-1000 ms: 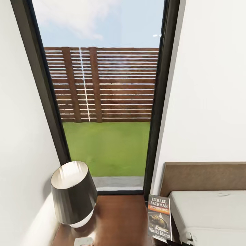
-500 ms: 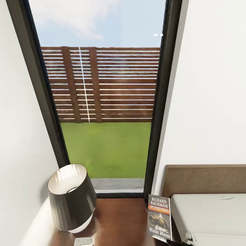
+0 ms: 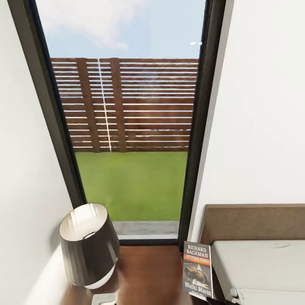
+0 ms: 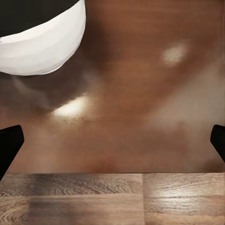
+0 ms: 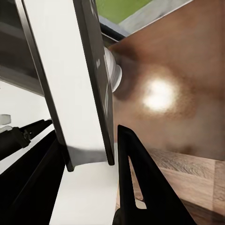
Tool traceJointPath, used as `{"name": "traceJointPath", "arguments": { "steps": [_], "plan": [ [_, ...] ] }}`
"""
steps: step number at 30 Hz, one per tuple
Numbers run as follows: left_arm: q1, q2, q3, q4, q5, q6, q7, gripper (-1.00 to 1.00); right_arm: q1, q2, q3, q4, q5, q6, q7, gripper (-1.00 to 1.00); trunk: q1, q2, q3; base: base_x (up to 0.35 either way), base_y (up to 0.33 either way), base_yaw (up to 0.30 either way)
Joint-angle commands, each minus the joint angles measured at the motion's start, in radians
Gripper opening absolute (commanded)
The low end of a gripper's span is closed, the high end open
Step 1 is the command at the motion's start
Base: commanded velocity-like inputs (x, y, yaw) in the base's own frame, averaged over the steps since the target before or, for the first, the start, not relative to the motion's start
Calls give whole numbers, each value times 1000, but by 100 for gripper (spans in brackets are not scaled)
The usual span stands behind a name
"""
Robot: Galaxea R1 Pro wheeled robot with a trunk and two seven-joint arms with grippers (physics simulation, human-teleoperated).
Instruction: In the bedroom, move the book from the bed onto either nightstand, and place the two sandals side by side next to the bed.
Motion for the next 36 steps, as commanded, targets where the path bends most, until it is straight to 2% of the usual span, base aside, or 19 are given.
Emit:
{"name": "traceJointPath", "arguments": {
  "steps": [1, 3, 6, 8, 10, 12, 13, 15, 16, 19, 21, 25, 30, 31, 36],
  "plan": [
    [-1, 1, -6, -1, 11, -3, -3, 100, 0, 0, 2, 0, -8, 10, 3, -100, 0, -1, -1, 0, 0, 0],
    [-1, 2, -5, -9, 11, -2, -27, 100, -1, 0, 2, 0, -8, 10, 2, -100, 0, -1, -1, 0, 0, 0],
    [-1, 4, -3, -39, 11, 12, -129, 100, -1, 0, 2, 0, -8, 11, 2, -100, 0, -1, -1, 0, 0, 0],
    [-1, 8, 0, -74, 11, 70, -251, 100, -1, -1, 2, 0, -8, 10, 1, -100, 0, -1, -1, 0, 0, 0],
    [-1, 10, 1, -97, 11, 112, -320, 100, -1, -1, 2, 0, -8, 10, 1, -100, 0, -1, -1, 0, 0, 0],
    [-1, 30, 1, -153, 12, 197, -477, 100, -1, 0, 2, 0, -8, 10, 1, -100, 0, -1, -1, 0, 0, 0],
    [-1, 38, 1, -168, 12, 216, -522, 100, -1, -1, 2, 0, -8, 10, 1, -100, 0, -1, -1, 0, 0, 0],
    [-1, 67, 4, -231, 20, 284, -719, 100, -1, -1, 2, 0, -8, 10, 1, -100, 0, -1, -1, 0, 0, 0],
    [-1, 73, 6, -247, 24, 301, -769, 100, -1, -1, 2, 0, -8, 10, 1, -100, 0, -1, -1, 0, 0, 0],
    [-2, 115, 18, -360, 38, 402, -1027, 100, 0, 0, 2, 0, -8, 10, 1, -100, 0, -1, -1, 0, 0, 0],
    [-3, 133, 21, -424, 42, 454, -1116, 100, -1, 1, 2, 0, -8, 10, 1, -100, 0, -1, -1, 0, 0, 0],
    [-7, 147, 23, -540, 45, 541, -1236, 100, -1, 2, 2, 0, -8, 10, 1, -100, 0, -1, -1, 0, 0, 0],
    [-9, 151, 23, -660, 47, 585, -1360, 100, -1, 3, 2, -1, -8, 11, 5, -100, 0, -1, -1, 0, 0, 0],
    [-10, 152, 23, -692, 47, 589, -1400, 100, 0, 3, 2, -1, -8, 11, 10, -100, 0, -1, -1, 0, 0, 0],
    [-10, 152, 23, -712, 44, 592, -1429, 100, -1, 2, 4, -12, -6, 25, 16, -100, 0, -1, -1, 0, 0, 0]
  ]
}}
